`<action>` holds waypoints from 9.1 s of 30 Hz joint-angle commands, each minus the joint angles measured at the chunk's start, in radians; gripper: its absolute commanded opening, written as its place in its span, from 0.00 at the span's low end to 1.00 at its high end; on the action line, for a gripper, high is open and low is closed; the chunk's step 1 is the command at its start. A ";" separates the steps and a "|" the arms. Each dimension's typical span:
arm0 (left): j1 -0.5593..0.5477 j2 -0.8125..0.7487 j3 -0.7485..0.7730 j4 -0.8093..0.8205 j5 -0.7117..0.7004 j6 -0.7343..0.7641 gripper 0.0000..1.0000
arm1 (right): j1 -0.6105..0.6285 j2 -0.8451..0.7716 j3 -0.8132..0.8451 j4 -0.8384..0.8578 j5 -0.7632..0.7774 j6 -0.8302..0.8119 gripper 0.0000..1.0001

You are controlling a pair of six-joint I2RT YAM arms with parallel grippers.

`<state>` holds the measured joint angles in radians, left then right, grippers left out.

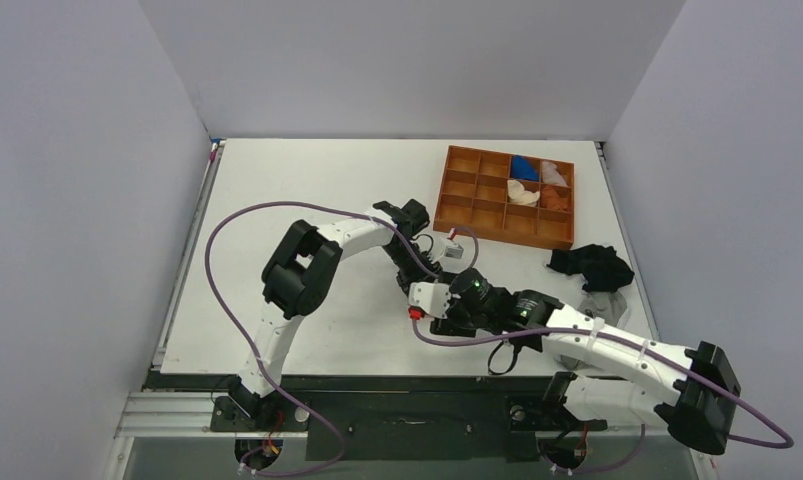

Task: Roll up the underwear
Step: Pick up the underwear from the center of the board, then place the underwear in the storage box.

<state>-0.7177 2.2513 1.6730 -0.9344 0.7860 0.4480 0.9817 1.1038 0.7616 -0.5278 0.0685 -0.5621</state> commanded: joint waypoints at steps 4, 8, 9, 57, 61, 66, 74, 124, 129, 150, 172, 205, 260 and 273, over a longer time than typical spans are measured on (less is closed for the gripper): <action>-0.020 0.096 -0.026 0.022 -0.133 0.046 0.00 | 0.013 0.004 -0.036 -0.013 0.044 0.005 0.63; -0.018 0.107 -0.012 0.013 -0.127 0.048 0.00 | 0.027 0.069 -0.027 0.056 0.062 -0.006 0.63; -0.017 0.111 -0.006 0.001 -0.124 0.050 0.00 | 0.029 0.081 -0.026 0.067 0.077 -0.014 0.63; -0.023 0.168 0.057 -0.067 -0.111 0.096 0.00 | -0.109 0.507 0.094 0.207 -0.020 -0.206 0.56; -0.023 0.167 0.057 -0.067 -0.109 0.097 0.00 | -0.110 0.526 0.110 0.193 -0.027 -0.211 0.49; -0.024 0.167 0.059 -0.070 -0.109 0.102 0.00 | -0.112 0.544 0.134 0.172 -0.034 -0.212 0.35; -0.028 0.171 0.061 -0.079 -0.103 0.111 0.00 | -0.113 0.541 0.139 0.186 -0.021 -0.217 0.56; -0.022 0.212 0.088 -0.190 0.025 0.253 0.00 | -0.111 0.495 0.082 0.259 -0.030 -0.222 0.68; -0.022 0.216 0.093 -0.201 0.032 0.262 0.00 | -0.106 0.499 0.092 0.247 -0.050 -0.232 0.68; -0.013 0.232 0.099 -0.208 0.048 0.260 0.00 | -0.094 0.396 0.024 0.243 -0.117 -0.203 0.67; -0.010 0.239 0.116 -0.234 0.073 0.271 0.00 | -0.071 0.498 0.107 0.149 -0.108 -0.227 0.10; 0.079 0.010 0.073 -0.235 -0.007 0.251 0.70 | -0.072 0.282 0.067 -0.023 -0.085 -0.055 0.00; 0.348 -0.603 -0.289 0.112 -0.400 -0.158 0.69 | -0.852 0.547 0.494 0.079 0.575 -0.284 0.00; 0.348 -0.584 -0.271 0.108 -0.396 -0.163 0.69 | -0.875 0.691 0.457 0.154 0.630 -0.311 0.00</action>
<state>-0.3729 1.6794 1.3796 -0.8513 0.3809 0.2947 0.1108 1.7683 1.1988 -0.4122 0.6186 -0.8532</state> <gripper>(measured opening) 0.690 0.247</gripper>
